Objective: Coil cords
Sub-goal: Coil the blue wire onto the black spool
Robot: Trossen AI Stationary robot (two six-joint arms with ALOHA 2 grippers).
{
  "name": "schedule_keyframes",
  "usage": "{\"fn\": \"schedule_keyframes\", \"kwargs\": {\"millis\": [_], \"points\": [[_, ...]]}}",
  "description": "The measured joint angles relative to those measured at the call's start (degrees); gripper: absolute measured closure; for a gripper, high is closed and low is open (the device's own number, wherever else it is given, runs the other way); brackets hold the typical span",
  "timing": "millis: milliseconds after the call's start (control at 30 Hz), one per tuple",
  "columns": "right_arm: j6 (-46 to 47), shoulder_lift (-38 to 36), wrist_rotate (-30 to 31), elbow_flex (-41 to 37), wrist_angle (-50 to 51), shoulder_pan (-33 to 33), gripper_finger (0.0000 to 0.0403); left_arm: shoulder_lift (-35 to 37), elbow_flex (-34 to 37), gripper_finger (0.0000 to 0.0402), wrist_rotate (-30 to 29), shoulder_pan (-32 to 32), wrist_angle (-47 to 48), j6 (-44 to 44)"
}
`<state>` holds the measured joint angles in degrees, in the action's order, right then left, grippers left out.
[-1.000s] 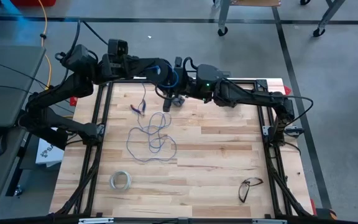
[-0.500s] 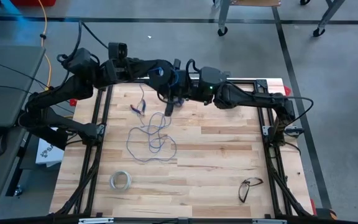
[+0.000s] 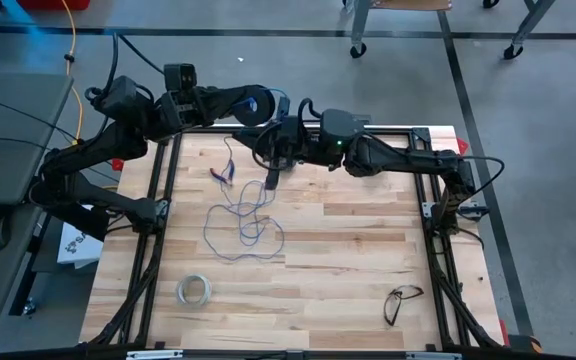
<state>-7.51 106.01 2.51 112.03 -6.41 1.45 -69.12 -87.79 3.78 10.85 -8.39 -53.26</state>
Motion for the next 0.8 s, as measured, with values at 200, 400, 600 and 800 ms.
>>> {"fn": "schedule_keyframes", "kwargs": {"millis": [200, 400, 600, 800], "points": [[-0.5, 0.0, -0.9, 0.0, 1.2, -2.2, 0.0403, 0.6, 0.0, 0.0401, -3.0, 0.3, -1.9, 2.6], [-2.9, 0.0, 1.1, 0.0, 1.5, -3.0, 0.0403, 0.8, -0.1, 0.0401, -3.5, 0.8, -2.3, 2.4], [-2.5, 0.0, 1.3, 0.0, 1.5, -1.5, 0.0403, 0.9, -0.1, 0.0402, -3.4, 0.1, -2.2, -1.0], [-1.7, 0.0, 1.3, 0.0, -0.2, -0.5, 0.0403, 0.6, -0.1, 0.0401, -3.6, -1.6, -2.3, -2.0]]}}
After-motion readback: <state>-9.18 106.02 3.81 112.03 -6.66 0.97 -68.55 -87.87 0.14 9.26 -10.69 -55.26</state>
